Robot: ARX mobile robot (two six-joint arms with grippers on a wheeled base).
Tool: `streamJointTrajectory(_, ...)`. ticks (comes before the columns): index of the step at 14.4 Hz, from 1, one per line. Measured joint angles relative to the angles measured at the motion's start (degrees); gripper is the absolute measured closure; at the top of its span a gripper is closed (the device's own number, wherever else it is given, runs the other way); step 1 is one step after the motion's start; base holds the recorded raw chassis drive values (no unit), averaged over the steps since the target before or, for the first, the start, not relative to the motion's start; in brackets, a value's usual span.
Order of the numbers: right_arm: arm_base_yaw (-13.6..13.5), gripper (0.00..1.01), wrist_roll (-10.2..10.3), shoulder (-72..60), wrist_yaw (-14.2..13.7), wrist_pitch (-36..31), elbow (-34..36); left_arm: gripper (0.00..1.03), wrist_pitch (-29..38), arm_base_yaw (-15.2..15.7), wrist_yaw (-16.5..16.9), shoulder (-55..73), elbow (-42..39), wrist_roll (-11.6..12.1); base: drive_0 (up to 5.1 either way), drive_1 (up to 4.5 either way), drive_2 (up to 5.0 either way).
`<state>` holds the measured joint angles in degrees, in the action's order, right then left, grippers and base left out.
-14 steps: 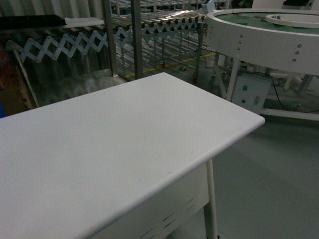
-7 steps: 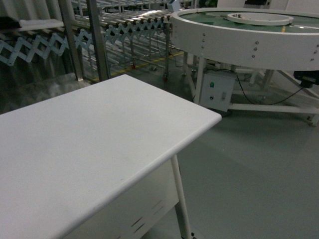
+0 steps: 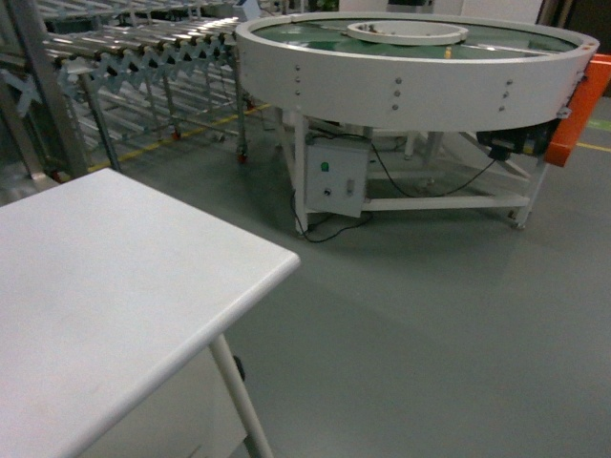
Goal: Pick red block from blue box to shelf
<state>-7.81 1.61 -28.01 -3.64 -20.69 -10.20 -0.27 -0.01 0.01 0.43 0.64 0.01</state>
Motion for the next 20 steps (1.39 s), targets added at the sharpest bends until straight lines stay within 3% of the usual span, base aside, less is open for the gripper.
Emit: streamJointTrajectory(20,-0.02,0.73,0.0,-0.15,-0.02,0.09,0.02,0.05,0.15,0.0,-0.02,0.0,0.0,0.0,1.5,0.3,-6.3)
